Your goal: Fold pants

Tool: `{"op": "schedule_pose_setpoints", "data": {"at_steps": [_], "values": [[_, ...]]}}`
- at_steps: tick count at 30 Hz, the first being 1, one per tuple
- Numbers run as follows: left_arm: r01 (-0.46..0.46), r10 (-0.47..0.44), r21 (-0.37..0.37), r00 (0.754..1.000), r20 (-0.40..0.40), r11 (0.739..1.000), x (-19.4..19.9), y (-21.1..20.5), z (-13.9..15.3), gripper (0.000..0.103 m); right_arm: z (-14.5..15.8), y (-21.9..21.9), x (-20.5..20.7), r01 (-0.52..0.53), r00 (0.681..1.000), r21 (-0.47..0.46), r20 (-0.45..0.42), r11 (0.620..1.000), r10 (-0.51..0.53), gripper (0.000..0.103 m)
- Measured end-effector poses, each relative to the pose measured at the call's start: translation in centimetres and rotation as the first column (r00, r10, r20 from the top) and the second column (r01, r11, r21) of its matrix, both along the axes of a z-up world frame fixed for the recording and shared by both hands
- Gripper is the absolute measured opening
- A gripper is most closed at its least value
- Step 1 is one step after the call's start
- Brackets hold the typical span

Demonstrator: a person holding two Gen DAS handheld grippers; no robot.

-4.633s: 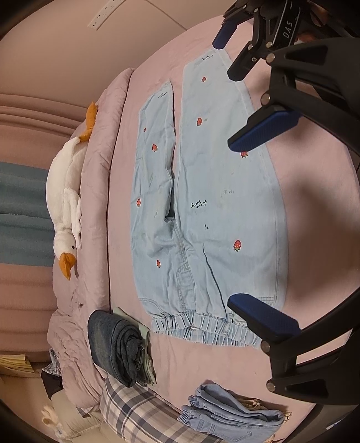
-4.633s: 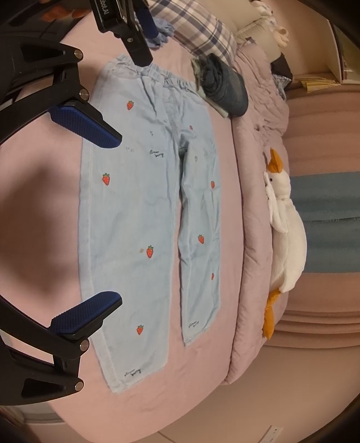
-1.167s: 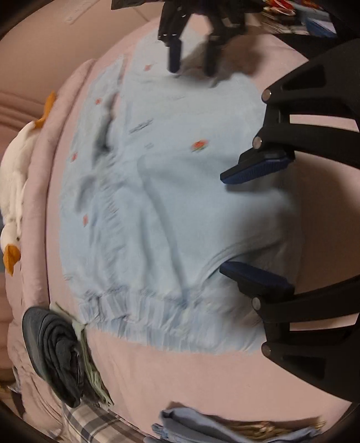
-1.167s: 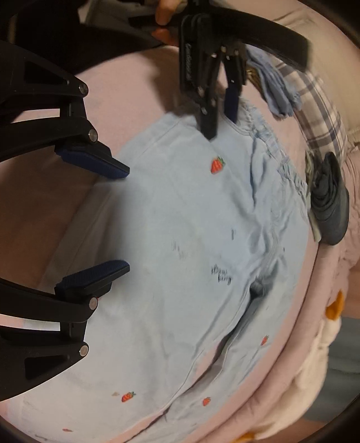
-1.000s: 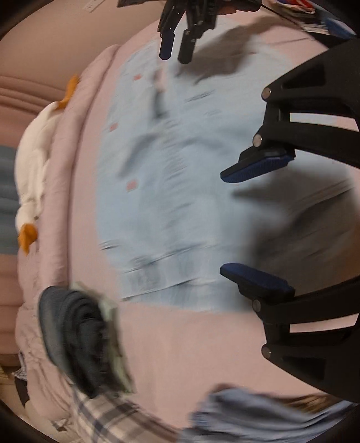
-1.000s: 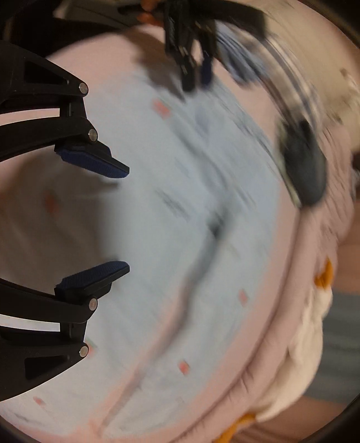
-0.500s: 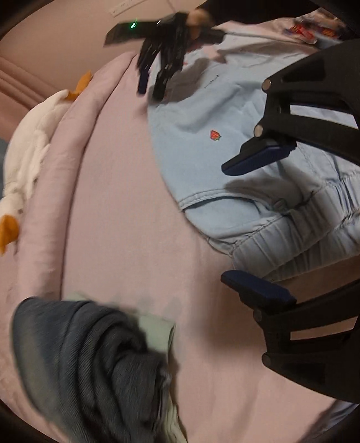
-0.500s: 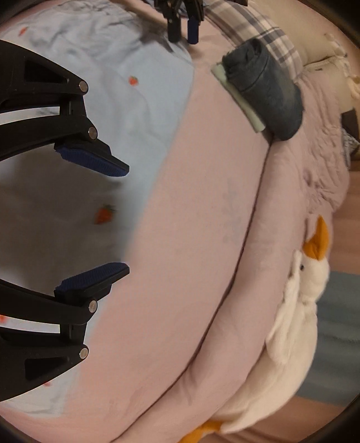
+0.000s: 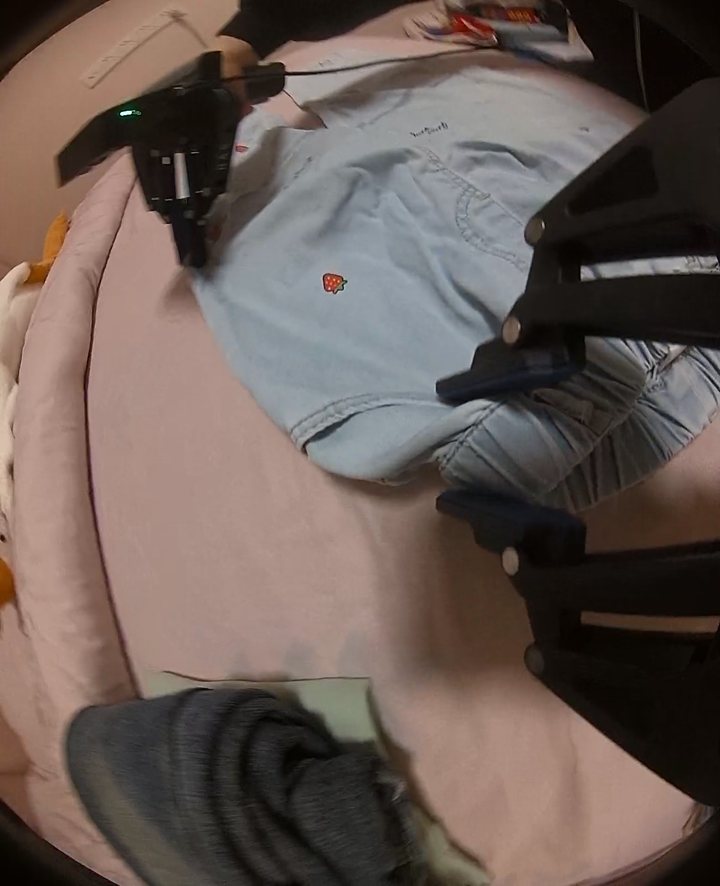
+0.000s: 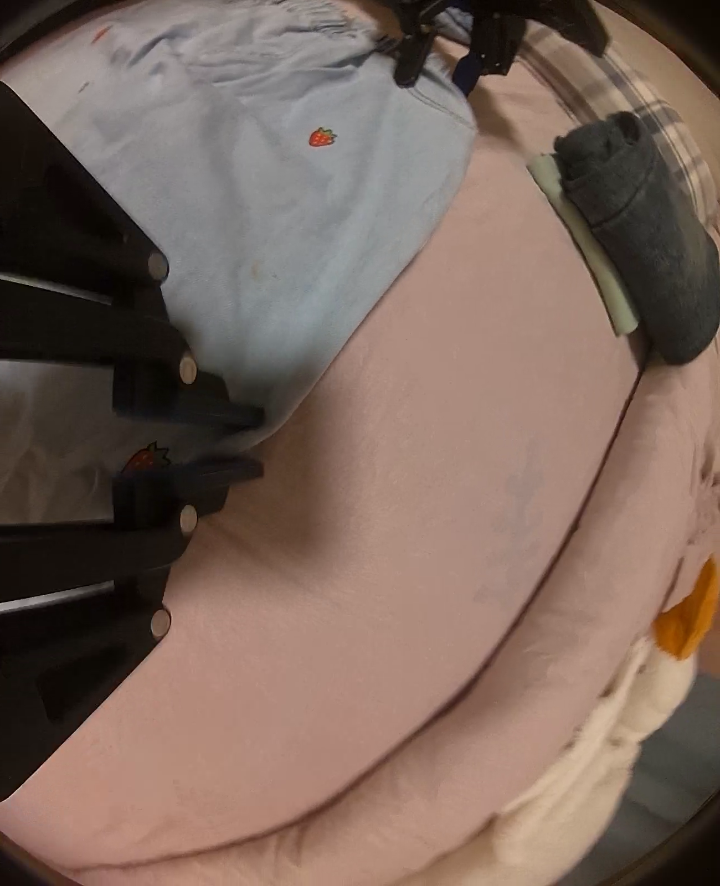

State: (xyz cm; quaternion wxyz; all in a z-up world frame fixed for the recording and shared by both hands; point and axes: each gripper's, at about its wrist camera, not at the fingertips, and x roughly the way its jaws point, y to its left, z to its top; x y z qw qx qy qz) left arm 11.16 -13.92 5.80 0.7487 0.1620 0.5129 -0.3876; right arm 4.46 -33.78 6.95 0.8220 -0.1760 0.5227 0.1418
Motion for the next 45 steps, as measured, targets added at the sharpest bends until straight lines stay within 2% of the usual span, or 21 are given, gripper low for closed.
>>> {"op": "schedule_pose_setpoints", "data": {"at_steps": [3, 5, 7, 9, 10, 11, 13, 15, 16, 19, 24, 28, 33, 39, 45], "values": [[-0.056, 0.055, 0.003, 0.996, 0.065, 0.998, 0.0, -0.2, 0.2, 0.030, 1.4, -0.3, -0.2, 0.053, 0.996, 0.016, 0.078, 0.998, -0.054, 0.008], [-0.113, 0.111, 0.035, 0.992, 0.052, 0.993, 0.5, -0.4, -1.3, 0.041, 0.9, -0.2, 0.0, 0.079, 0.994, 0.017, 0.076, 0.997, -0.080, 0.008], [-0.156, 0.154, 0.047, 0.988, 0.030, 0.987, 0.8, -0.7, -2.2, 0.048, -1.2, 0.8, 0.5, 0.091, 0.995, -0.056, 0.041, 0.994, -0.089, 0.008], [-0.177, 0.176, 0.031, 0.984, 0.040, 0.984, 0.6, -0.9, -1.7, 0.057, -1.6, 1.3, 0.3, 0.107, 0.993, -0.097, 0.067, 0.990, -0.101, 0.008], [-0.188, 0.187, 0.042, 0.981, 0.043, 0.981, 0.5, -1.0, -1.7, 0.078, -1.3, 1.3, 0.1, 0.122, 0.991, -0.092, 0.071, 0.988, -0.116, 0.008], [-0.209, 0.206, 0.074, 0.978, 0.043, 0.975, 0.7, -0.9, -2.1, 0.090, -1.0, 1.1, 0.0, 0.129, 0.990, -0.082, 0.073, 0.988, -0.124, 0.008], [-0.216, 0.215, 0.076, 0.976, 0.020, 0.973, 0.4, -1.0, -2.7, 0.087, -0.3, 0.8, -0.5, 0.129, 0.988, -0.067, 0.089, 0.989, -0.123, 0.008], [-0.219, 0.219, 0.037, 0.976, 0.011, 0.975, -0.1, -1.0, -2.3, 0.066, 0.8, 0.7, -1.0, 0.143, 0.984, -0.048, 0.112, 0.989, -0.137, 0.008], [-0.210, 0.210, 0.013, 0.978, -0.003, 0.978, -0.5, -0.4, -2.1, 0.049, 1.5, 0.8, -1.3, 0.147, 0.982, -0.047, 0.125, 0.988, -0.140, 0.008], [-0.183, 0.182, 0.011, 0.981, 0.065, 0.983, -2.6, -1.3, -0.9, 0.042, 3.1, 1.3, -2.2, 0.138, 0.977, -0.065, 0.174, 0.988, -0.125, 0.008], [-0.190, 0.195, -0.046, 0.962, 0.190, 0.981, -6.5, 0.0, 2.3, 0.042, 6.4, 2.0, -6.4, 0.144, 0.957, -0.072, 0.263, 0.987, -0.121, 0.008], [-0.105, 0.111, -0.037, 0.933, 0.341, 0.994, -11.7, 0.8, 4.0, 0.042, 8.9, 2.2, -11.2, 0.130, 0.942, -0.054, 0.318, 0.990, -0.106, 0.008], [-0.057, 0.059, -0.018, 0.902, 0.428, 0.998, -16.2, 3.3, 4.1, 0.042, 9.9, 3.3, -18.2, 0.104, 0.938, -0.048, 0.336, 0.993, -0.082, 0.008], [-0.055, 0.064, -0.035, 0.904, 0.423, 0.998, -20.2, 6.6, 2.1, 0.043, 7.3, 5.9, -25.5, 0.051, 0.958, -0.089, 0.287, 0.995, -0.023, 0.008], [-0.063, 0.037, 0.039, 0.875, 0.483, 0.997, -24.3, 6.5, -0.3, 0.043, 2.1, 7.1, -28.6, 0.036, 0.985, -0.092, 0.172, 0.995, -0.020, 0.008]]}}
